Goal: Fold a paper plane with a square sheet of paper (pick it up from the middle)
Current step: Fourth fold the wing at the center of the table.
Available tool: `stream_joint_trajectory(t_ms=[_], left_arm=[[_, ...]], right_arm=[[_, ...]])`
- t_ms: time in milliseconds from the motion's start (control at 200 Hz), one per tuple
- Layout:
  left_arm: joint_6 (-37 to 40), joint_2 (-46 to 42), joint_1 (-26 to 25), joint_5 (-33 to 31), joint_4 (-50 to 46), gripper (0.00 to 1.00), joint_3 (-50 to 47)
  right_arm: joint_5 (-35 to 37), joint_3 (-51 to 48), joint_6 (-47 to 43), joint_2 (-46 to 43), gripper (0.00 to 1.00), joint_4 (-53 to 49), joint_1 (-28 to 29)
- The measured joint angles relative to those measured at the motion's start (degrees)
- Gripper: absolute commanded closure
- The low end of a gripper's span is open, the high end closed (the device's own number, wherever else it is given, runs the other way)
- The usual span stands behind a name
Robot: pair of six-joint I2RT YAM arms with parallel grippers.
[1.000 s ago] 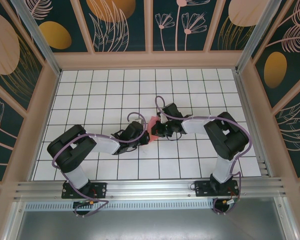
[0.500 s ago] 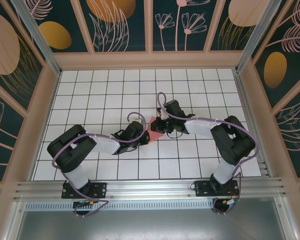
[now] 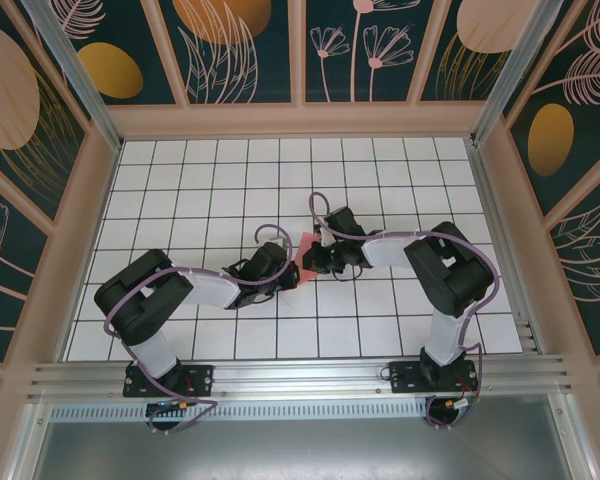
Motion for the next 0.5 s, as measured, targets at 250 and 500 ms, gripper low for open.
stream_joint_trajectory(t_ms=[250, 500], left_arm=[[0.02, -0.02, 0.00, 0.09, -0.07, 1.00, 0.00], [0.04, 0.00, 0.00, 0.26, -0.04, 1.00, -0.02]], right_arm=[[-0.02, 0.92, -1.03, 0.98, 0.97, -0.28, -1.05], [-1.31, 2.01, -1.66, 1.97, 0.97, -1.11, -2.05]])
